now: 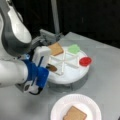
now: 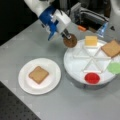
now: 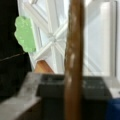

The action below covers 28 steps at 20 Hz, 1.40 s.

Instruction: Ingredient selection for cheeseburger or sandwich

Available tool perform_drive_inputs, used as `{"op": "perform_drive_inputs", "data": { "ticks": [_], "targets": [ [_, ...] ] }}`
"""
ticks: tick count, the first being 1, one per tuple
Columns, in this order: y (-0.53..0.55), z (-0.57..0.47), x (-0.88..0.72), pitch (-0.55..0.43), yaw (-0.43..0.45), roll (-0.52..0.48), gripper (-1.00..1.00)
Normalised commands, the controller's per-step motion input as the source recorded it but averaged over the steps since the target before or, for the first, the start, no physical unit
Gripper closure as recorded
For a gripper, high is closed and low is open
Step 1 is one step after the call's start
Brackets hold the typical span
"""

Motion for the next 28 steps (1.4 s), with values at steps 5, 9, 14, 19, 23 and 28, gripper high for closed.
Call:
{"op": "perform_drive_inputs", "data": {
  "ticks": [5, 9, 14, 19, 23, 28],
  "targets": [
    [0.03, 0.17, 0.33, 0.12, 0.128, -0.46, 1.0],
    [-0.05, 0.11, 0.4, 0.126, 0.163, -0.351, 1.0],
    [-0.16, -0.08, 0.46, 0.11, 0.153, -0.174, 1.0],
    [-0.29, -0.14, 0.52, 0.113, 0.204, -0.047, 1.0],
    [-0.33, -0.06, 0.49, 0.085, 0.296, 0.001, 1.0],
    [-0.36, -0.01, 0.43, 0.104, 0.304, 0.019, 1.0]
  ]
}}
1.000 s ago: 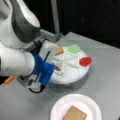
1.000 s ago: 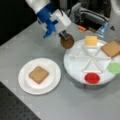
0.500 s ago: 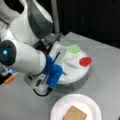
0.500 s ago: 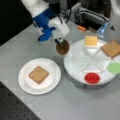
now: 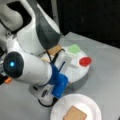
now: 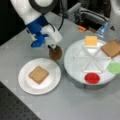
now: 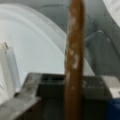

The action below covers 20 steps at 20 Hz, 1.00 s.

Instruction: Ingredient selection for cheeseburger or sandwich

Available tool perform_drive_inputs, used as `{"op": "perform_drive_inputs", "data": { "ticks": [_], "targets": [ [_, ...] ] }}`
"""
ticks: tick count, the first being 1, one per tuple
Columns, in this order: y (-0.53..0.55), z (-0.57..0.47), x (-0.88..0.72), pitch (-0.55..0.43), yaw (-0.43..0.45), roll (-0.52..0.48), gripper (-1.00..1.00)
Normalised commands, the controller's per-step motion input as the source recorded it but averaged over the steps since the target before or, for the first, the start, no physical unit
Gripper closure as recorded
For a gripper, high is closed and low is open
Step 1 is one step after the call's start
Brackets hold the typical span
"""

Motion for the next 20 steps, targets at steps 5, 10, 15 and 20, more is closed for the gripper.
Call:
{"op": "perform_drive_inputs", "data": {
  "ticks": [5, 10, 15, 20],
  "targets": [
    [-0.42, 0.08, 0.43, 0.139, 0.313, -0.013, 1.0],
    [-0.46, -0.04, 0.53, 0.135, 0.322, -0.008, 1.0],
    [-0.45, -0.11, 0.56, 0.144, 0.313, 0.022, 1.0],
    [-0.4, -0.02, 0.47, 0.169, 0.275, 0.046, 1.0]
  ]
}}
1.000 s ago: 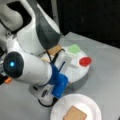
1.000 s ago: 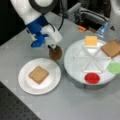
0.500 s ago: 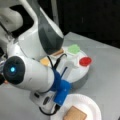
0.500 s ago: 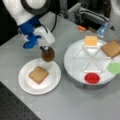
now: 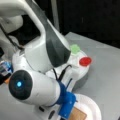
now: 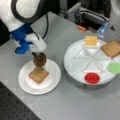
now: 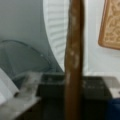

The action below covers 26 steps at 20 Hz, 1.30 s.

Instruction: Ingredient selection for cheeseburger or sandwich

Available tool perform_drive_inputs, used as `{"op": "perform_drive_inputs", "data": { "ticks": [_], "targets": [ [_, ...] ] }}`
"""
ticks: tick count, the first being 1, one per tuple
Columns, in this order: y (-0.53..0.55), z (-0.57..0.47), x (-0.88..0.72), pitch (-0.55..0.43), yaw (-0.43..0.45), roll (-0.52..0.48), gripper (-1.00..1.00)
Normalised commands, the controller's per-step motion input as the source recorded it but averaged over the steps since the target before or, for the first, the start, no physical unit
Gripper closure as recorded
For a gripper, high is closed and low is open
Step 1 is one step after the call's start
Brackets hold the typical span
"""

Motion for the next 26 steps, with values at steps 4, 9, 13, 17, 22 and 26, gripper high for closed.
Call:
{"op": "perform_drive_inputs", "data": {
  "ticks": [4, 9, 13, 17, 22, 26],
  "targets": [
    [-0.36, -0.04, 0.44, 0.171, 0.263, 0.088, 1.0],
    [-0.35, -0.08, 0.45, 0.143, 0.273, 0.117, 1.0],
    [-0.33, -0.09, 0.45, 0.123, 0.275, 0.136, 1.0],
    [-0.28, -0.05, 0.37, 0.112, 0.255, 0.201, 1.0],
    [-0.21, -0.12, 0.3, 0.103, 0.226, 0.263, 1.0],
    [-0.18, -0.19, 0.25, 0.056, 0.191, 0.274, 1.0]
  ]
}}
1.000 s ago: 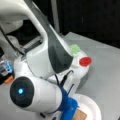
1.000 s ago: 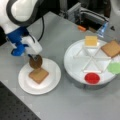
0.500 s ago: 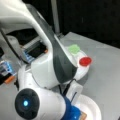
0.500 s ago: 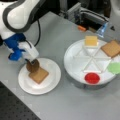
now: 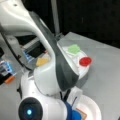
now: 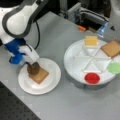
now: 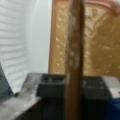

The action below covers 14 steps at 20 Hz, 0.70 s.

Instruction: Ingredient selection for cheeseburger or sandwich

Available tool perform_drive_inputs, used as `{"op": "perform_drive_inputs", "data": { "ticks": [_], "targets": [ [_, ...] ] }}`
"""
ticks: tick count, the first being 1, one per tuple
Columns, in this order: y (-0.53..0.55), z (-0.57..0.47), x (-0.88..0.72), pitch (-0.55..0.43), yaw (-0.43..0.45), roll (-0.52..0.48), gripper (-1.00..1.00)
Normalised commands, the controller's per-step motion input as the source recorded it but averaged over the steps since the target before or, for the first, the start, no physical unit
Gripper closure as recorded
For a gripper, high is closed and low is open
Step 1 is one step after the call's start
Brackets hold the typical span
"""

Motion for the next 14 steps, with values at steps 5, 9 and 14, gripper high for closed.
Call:
{"op": "perform_drive_inputs", "data": {
  "ticks": [5, 9, 14],
  "targets": [
    [-0.18, -0.13, 0.22, 0.011, 0.153, 0.266, 1.0],
    [-0.17, -0.03, 0.23, 0.001, 0.117, 0.252, 1.0],
    [-0.15, 0.01, 0.2, 0.008, 0.105, 0.243, 1.0]
  ]
}}
